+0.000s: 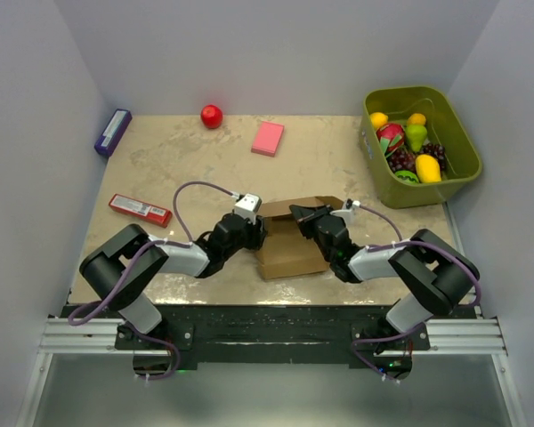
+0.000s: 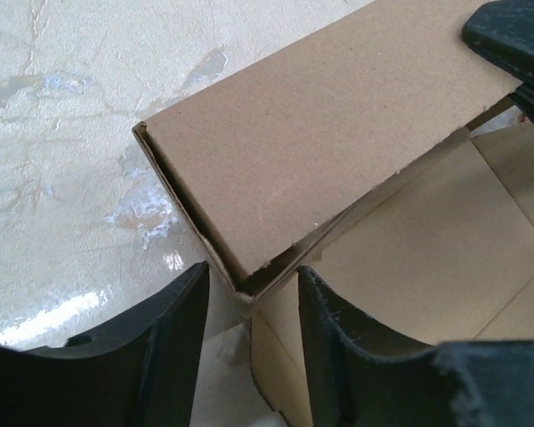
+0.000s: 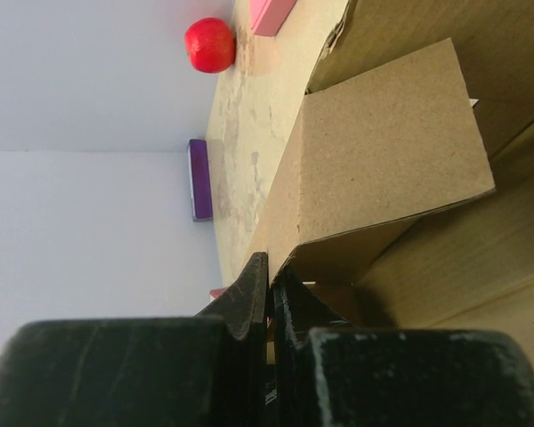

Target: Fold the paper box

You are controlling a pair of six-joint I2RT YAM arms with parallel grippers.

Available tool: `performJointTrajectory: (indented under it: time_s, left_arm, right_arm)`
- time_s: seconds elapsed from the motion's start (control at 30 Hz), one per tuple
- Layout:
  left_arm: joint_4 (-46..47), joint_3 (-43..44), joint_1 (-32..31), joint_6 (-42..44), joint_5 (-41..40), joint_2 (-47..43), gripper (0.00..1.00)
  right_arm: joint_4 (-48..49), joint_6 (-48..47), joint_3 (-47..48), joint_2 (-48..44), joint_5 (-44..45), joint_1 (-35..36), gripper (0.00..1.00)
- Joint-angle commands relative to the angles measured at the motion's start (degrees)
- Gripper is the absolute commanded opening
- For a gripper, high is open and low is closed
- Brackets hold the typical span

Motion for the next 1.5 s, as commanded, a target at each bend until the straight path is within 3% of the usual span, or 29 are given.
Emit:
performJointTrajectory:
  time_s: [0.0,0.2,0.4,0.43,0.73,0.83,0.97,1.07,1.17,1.2,1.27,1.3,1.4,1.47]
  left_arm:
    - [4.91,1.69,-1.19,3.87,-1.40,0.63,0.45]
    - [1.92,3.62,-1.45,1.07,-7.11,2.65,0.41]
    - [2.44,3.45,-1.89,-0.52,-16.68,3.62,0.22]
    - [3.67,3.18,-2.07,-0.52,-20.26,3.54,0.17]
    - [8.07,2.57,-4.35,3.43,-30.91,5.82,0.00]
    - [7.99,2.13,-4.88,4.14,-34.52,6.17,0.00]
    - [6.93,2.04,-4.88,5.28,-34.89,6.00,0.00]
    - [3.79,4.65,-4.79,7.21,-28.66,5.65,0.00]
    - [-7.80,9.92,-4.18,7.74,-21.63,5.91,0.00]
    - [-11.49,10.47,-4.00,8.00,-19.09,5.73,0.00]
    - [-14.68,11.18,-2.52,7.31,-16.97,4.77,0.00]
    - [-16.87,11.18,-1.72,6.96,-13.65,4.24,0.00]
    - [-19.95,10.83,2.84,5.20,-4.62,1.96,0.00]
    - [-21.80,11.18,6.26,4.41,-0.45,0.82,0.00]
  right_arm:
    - [-4.07,-1.13,1.19,-0.57,1.11,0.34,0.00]
    - [-3.72,-1.04,1.20,-0.57,0.49,0.60,0.00]
    - [-6.08,-1.04,1.28,-1.88,1.02,0.78,0.00]
    - [-7.48,-1.13,1.63,-2.15,1.36,0.86,0.00]
    - [-18.54,-1.57,4.35,-5.48,4.70,1.48,0.00]
    - [-23.47,-1.39,5.41,-7.15,6.81,1.66,0.00]
    - [-27.01,-2.26,5.50,-9.87,9.27,1.74,0.00]
    - [-27.01,-7.34,4.80,-13.56,9.98,1.74,0.00]
    - [-28.32,-16.90,4.27,-17.69,8.75,1.66,0.11]
    - [-30.76,-19.04,4.10,-21.36,8.66,1.74,0.30]
    - [-33.41,-25.61,3.83,-25.07,8.05,1.74,0.49]
    - [-35.34,-27.65,4.27,-29.44,8.05,1.66,0.65]
    - [-43.51,-35.91,6.80,-34.92,6.82,1.13,0.81]
    - [-51.24,-41.26,9.27,-38.18,6.29,1.04,0.85]
